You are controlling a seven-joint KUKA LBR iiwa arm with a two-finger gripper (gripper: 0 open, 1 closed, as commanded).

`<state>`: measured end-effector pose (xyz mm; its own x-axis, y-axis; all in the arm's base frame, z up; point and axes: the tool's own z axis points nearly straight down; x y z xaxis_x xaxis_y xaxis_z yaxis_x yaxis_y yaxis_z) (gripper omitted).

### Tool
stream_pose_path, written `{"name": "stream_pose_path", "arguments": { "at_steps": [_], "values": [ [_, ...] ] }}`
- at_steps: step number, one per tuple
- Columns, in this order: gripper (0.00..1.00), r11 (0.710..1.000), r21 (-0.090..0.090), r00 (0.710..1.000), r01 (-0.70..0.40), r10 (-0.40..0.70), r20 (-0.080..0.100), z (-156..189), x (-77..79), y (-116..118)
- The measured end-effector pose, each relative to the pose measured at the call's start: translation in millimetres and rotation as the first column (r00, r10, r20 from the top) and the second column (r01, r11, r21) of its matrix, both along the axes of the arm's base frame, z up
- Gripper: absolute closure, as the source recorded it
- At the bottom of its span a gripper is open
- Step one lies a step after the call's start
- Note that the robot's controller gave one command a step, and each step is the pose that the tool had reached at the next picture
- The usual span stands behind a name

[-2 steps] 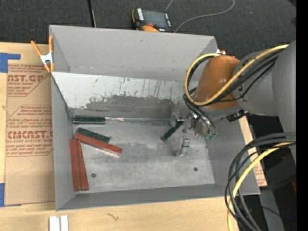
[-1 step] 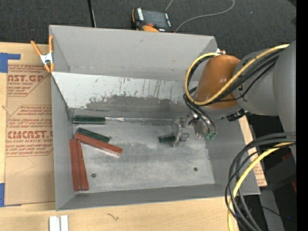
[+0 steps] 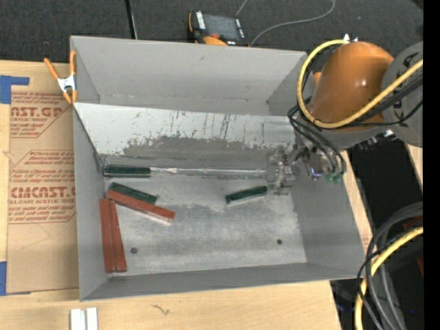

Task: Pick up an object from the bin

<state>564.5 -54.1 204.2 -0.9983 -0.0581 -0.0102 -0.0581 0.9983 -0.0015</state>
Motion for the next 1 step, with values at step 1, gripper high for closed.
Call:
{"name": "stream_pose_path", "arguments": {
  "at_steps": [1],
  "values": [
    [0.00,1.000,0.001,1.000,0.000,0.000,-0.007,-4.8,-1.4,0.1]
  ]
}}
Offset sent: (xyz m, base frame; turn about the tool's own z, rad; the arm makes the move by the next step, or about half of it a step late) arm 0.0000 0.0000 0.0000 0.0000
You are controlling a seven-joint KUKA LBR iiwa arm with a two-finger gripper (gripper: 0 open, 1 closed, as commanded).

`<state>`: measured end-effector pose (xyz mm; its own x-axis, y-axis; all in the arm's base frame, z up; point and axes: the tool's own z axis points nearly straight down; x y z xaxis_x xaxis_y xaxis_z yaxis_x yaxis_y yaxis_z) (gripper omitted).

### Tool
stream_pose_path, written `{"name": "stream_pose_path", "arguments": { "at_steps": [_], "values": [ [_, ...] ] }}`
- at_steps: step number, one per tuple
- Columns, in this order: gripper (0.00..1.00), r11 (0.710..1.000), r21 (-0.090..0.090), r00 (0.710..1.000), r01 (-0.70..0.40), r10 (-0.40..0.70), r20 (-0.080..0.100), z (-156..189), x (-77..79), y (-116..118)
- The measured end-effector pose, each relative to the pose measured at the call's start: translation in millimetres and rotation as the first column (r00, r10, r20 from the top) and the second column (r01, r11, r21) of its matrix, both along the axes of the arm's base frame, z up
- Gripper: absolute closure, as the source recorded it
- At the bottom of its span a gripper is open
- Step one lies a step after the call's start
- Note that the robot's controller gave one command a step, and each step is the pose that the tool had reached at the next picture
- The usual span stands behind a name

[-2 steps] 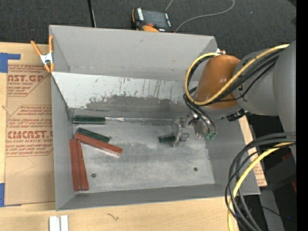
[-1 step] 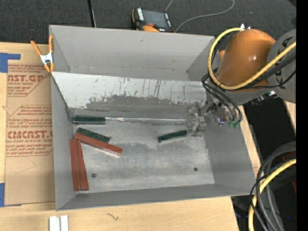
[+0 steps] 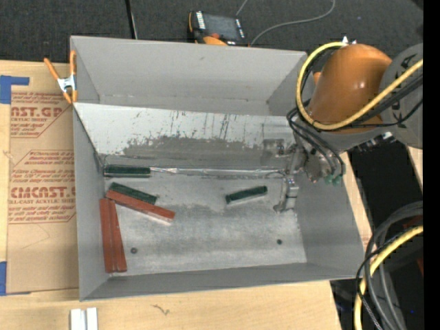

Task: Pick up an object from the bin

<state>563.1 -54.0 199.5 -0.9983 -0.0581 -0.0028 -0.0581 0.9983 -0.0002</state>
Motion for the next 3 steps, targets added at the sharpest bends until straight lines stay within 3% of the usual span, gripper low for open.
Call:
{"name": "stream_pose_path", "arguments": {
  "at_steps": [1,2,3],
  "values": [
    [0.00,0.982,0.002,0.982,-0.189,0.189,-0.007,-131,16.2,54],
    [0.00,0.886,0.000,0.886,-0.463,0.463,-0.003,-130,-3.6,9],
    [0.00,0.865,-0.005,0.865,-0.502,0.502,0.001,-129,31.6,-47]
  ]
}}
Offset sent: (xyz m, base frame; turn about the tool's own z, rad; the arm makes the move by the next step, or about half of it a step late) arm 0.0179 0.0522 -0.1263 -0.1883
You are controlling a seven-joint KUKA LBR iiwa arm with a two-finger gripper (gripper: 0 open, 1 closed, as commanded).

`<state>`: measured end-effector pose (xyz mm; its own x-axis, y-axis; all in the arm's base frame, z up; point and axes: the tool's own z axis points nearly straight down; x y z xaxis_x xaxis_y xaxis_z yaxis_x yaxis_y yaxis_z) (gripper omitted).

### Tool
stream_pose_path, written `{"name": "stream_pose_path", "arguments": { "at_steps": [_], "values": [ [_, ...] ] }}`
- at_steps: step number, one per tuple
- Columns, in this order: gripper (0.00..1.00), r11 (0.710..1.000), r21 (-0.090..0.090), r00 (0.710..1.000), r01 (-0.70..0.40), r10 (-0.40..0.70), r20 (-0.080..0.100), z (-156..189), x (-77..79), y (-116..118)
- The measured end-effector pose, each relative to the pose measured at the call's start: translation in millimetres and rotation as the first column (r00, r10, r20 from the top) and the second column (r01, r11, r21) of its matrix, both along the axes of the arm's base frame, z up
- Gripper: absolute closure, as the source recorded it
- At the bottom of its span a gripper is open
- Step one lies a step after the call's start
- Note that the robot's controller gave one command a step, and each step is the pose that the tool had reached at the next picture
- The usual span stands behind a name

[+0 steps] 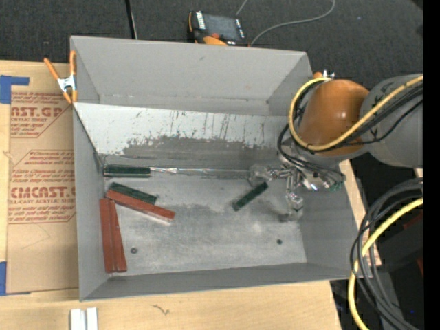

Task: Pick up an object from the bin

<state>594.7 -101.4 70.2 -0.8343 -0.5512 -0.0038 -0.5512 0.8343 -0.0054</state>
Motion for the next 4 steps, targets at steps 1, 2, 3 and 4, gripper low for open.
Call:
{"name": "stream_pose_path", "arguments": {
  "at_steps": [1,2,3,4],
  "values": [
    [1.00,1.000,0.004,1.000,-0.004,0.004,-0.004,-1,-1.4,5],
    [0.00,1.000,0.005,1.000,-0.004,0.004,-0.004,-1,-1.4,5],
    [0.00,0.994,0.006,0.994,-0.112,0.112,-0.005,3,-14.1,59],
    [0.00,0.998,0.002,0.998,-0.070,0.070,0.003,101,-31.1,66]
  ]
}}
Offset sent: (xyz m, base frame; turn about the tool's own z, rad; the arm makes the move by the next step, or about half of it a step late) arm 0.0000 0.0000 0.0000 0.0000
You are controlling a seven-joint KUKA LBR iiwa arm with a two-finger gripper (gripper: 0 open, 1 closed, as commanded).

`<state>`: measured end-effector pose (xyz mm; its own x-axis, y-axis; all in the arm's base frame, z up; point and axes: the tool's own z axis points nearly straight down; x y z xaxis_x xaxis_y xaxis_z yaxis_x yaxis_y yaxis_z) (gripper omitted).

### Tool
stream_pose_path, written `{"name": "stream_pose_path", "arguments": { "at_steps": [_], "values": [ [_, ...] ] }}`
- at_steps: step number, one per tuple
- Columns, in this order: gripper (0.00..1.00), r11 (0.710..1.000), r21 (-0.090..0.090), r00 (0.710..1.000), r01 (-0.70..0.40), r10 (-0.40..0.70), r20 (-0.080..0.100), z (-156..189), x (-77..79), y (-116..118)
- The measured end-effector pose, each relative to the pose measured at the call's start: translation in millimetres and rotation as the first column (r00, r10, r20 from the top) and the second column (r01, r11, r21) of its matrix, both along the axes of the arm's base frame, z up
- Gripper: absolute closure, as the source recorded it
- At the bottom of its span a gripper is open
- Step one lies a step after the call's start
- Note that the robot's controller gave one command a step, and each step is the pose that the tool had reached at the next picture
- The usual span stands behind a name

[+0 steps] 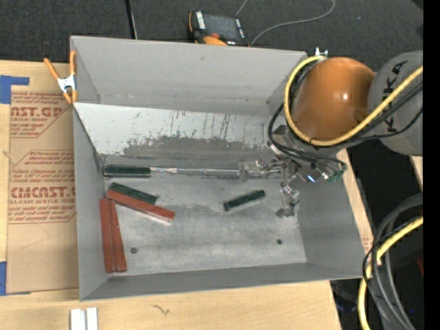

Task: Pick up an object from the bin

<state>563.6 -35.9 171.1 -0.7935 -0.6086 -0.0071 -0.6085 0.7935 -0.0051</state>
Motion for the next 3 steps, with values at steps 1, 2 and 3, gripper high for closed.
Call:
{"name": "stream_pose_path", "arguments": {
  "at_steps": [1,2,3],
  "values": [
    [0.00,0.994,0.002,0.994,-0.110,0.110,-0.013,-106,17.3,-9],
    [1.00,0.994,0.001,0.994,-0.110,0.110,-0.007,-101,19.5,-8],
    [1.00,0.993,-0.002,0.993,-0.122,0.122,0.000,16,4.3,-18]
  ]
}}
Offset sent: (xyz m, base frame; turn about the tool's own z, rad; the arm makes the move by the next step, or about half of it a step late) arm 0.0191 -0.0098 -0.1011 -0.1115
